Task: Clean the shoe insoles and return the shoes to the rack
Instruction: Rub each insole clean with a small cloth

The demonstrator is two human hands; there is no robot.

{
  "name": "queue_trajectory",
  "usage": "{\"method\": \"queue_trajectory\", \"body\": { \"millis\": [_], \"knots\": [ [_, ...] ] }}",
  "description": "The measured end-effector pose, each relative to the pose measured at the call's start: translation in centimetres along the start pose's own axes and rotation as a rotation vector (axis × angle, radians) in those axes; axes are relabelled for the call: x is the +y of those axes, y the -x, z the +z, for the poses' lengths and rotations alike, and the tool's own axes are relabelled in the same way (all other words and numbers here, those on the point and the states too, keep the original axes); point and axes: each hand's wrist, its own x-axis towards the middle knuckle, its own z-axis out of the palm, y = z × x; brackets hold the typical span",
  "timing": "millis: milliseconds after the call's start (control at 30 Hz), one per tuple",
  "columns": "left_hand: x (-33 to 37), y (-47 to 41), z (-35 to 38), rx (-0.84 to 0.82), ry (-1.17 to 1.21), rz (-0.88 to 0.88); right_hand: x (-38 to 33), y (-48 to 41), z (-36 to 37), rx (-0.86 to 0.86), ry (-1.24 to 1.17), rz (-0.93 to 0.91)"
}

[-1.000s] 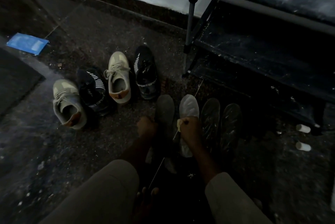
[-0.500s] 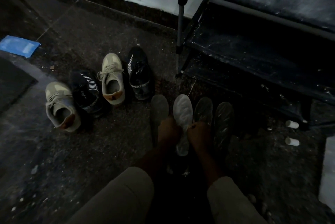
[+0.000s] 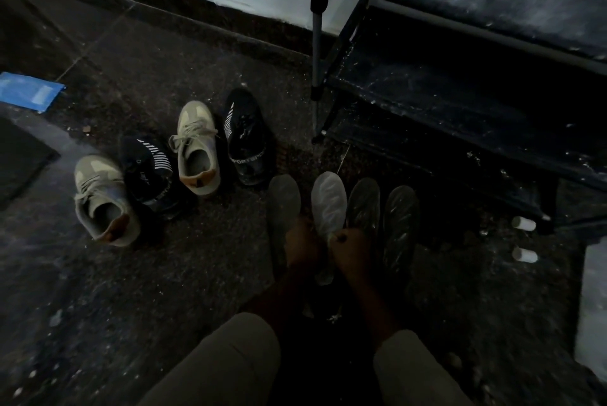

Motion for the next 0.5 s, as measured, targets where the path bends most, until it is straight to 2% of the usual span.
{"method": "queue_trajectory", "body": {
  "millis": [67,233,367,500],
  "knots": [
    [0.1,0.5,-0.1,0.031,0.016,0.016,-0.5,0.2,-0.8,-0.023,-0.017,0.017],
    [1.6,2.3,-1.7,-0.044,0.05,0.05,-1.7,0.7,-3.5,-0.051,-0.063,-0.014],
    [4.5,4.3,-3.2,-0.111,0.21,-0.002,-4.0,2.1,-7.6,-0.04,-0.147,-0.073],
    [8.8,7.6,-4.8,-0.116,0.348,0.072,-6.5,5.2,-12.5,0.008,-0.249,-0.089]
  ]
}}
